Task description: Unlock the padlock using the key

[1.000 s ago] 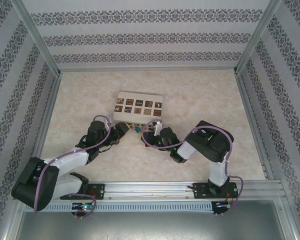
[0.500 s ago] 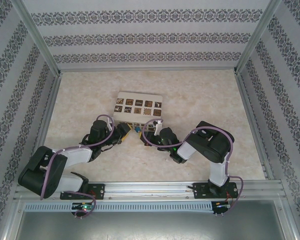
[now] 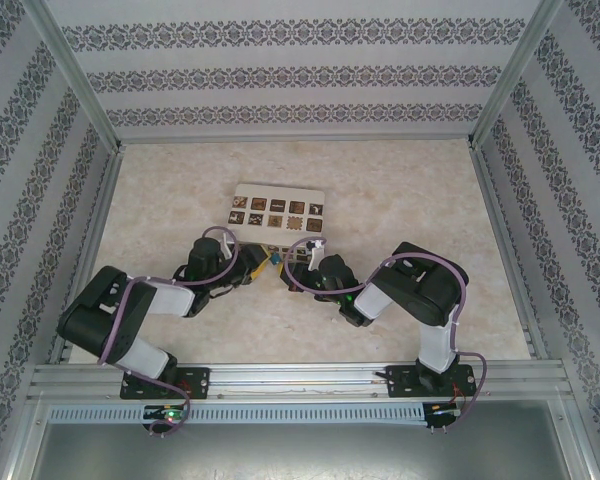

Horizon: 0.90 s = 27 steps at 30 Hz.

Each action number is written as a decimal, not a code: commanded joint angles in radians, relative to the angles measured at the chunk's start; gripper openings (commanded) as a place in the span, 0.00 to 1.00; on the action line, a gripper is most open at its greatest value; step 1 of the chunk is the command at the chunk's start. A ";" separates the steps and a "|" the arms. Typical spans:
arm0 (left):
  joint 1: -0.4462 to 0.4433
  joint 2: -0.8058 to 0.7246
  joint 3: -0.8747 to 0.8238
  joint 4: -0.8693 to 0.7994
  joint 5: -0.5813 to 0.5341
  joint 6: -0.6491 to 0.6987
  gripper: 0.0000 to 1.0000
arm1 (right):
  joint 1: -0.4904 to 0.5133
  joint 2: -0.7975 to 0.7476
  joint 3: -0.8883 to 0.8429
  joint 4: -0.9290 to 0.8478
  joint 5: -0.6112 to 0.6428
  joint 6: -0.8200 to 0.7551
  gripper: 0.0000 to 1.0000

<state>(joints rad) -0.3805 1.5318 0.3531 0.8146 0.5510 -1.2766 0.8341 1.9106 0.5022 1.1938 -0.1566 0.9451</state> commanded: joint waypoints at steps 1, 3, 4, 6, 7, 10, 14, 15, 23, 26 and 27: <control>-0.015 0.042 0.032 0.108 0.021 -0.017 0.46 | 0.010 -0.006 0.013 -0.031 -0.003 0.042 0.00; -0.015 0.067 0.038 0.127 0.024 -0.023 0.45 | 0.010 -0.007 0.015 -0.031 -0.004 0.043 0.00; -0.016 0.080 0.040 0.141 0.024 -0.027 0.44 | 0.010 -0.010 0.016 -0.031 -0.004 0.042 0.00; -0.017 0.105 0.044 0.171 0.028 -0.039 0.42 | 0.009 -0.011 0.016 -0.034 -0.005 0.043 0.00; -0.018 0.120 0.047 0.186 0.030 -0.048 0.41 | 0.008 -0.010 0.016 -0.033 -0.006 0.042 0.00; -0.024 0.154 0.050 0.231 0.030 -0.068 0.39 | 0.007 -0.014 0.019 -0.034 -0.008 0.046 0.00; -0.032 0.189 0.052 0.276 0.022 -0.087 0.37 | 0.002 -0.022 0.022 -0.037 -0.011 0.052 0.00; -0.034 0.195 0.053 0.285 0.020 -0.091 0.36 | 0.001 -0.025 0.022 -0.039 -0.012 0.053 0.00; -0.043 0.229 0.070 0.281 0.008 -0.100 0.29 | -0.001 -0.031 0.023 -0.049 -0.015 0.054 0.00; -0.043 0.227 0.075 0.273 0.001 -0.096 0.28 | -0.001 -0.034 0.021 -0.051 -0.014 0.054 0.00; -0.043 0.226 0.077 0.271 0.000 -0.095 0.27 | -0.003 -0.034 0.021 -0.051 -0.016 0.054 0.00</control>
<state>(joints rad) -0.4133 1.7496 0.4034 1.0451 0.5682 -1.3674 0.8268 1.8984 0.5201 1.1561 -0.1345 0.9741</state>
